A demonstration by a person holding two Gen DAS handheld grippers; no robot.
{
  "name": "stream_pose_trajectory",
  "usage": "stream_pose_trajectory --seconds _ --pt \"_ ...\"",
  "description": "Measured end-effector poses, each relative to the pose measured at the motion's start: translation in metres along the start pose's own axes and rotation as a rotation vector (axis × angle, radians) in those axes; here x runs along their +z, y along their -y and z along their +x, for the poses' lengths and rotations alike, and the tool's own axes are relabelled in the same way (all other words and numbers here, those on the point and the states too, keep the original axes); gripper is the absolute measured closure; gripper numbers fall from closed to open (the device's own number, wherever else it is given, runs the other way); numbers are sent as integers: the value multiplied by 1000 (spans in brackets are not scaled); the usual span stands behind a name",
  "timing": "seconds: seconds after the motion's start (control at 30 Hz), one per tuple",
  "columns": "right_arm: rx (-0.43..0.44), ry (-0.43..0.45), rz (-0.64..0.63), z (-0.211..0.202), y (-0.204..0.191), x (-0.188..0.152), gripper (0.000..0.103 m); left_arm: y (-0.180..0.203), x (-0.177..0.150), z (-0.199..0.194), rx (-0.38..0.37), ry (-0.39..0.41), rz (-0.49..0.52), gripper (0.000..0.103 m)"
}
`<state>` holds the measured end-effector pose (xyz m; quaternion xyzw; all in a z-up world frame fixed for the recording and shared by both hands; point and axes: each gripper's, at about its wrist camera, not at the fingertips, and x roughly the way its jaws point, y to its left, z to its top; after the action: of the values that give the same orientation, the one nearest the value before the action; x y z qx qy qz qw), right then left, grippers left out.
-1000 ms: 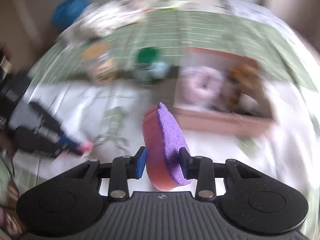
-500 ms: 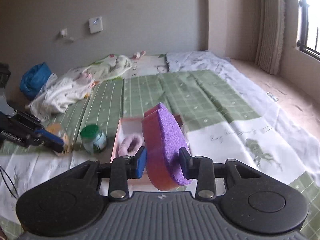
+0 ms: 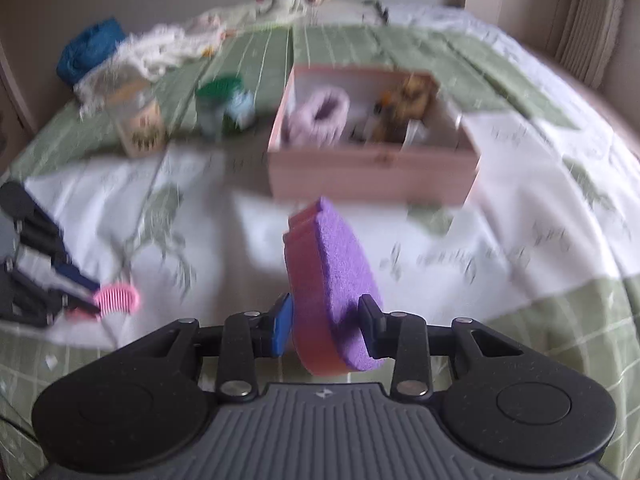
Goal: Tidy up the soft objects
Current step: 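Carry the sponge with the right tool while the left tool carries the comb toward the box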
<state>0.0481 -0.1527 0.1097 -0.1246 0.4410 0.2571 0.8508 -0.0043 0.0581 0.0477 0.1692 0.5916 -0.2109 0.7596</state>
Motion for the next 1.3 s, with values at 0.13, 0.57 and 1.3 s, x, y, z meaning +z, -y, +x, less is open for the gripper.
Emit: stream_pose_trajectory --seconds 0.13,0.57,1.3 --pt "9 -24 -58 8 -20 -12 67 -5 5 6 -24 -8 -64 70" --pt "-34 50 -106 7 -25 -8 37 0 4 4 -16 -20 -25 72" --pt "-43 67 -6 14 -1 -9 37 -3 -2 -8 -83 50 -47 74"
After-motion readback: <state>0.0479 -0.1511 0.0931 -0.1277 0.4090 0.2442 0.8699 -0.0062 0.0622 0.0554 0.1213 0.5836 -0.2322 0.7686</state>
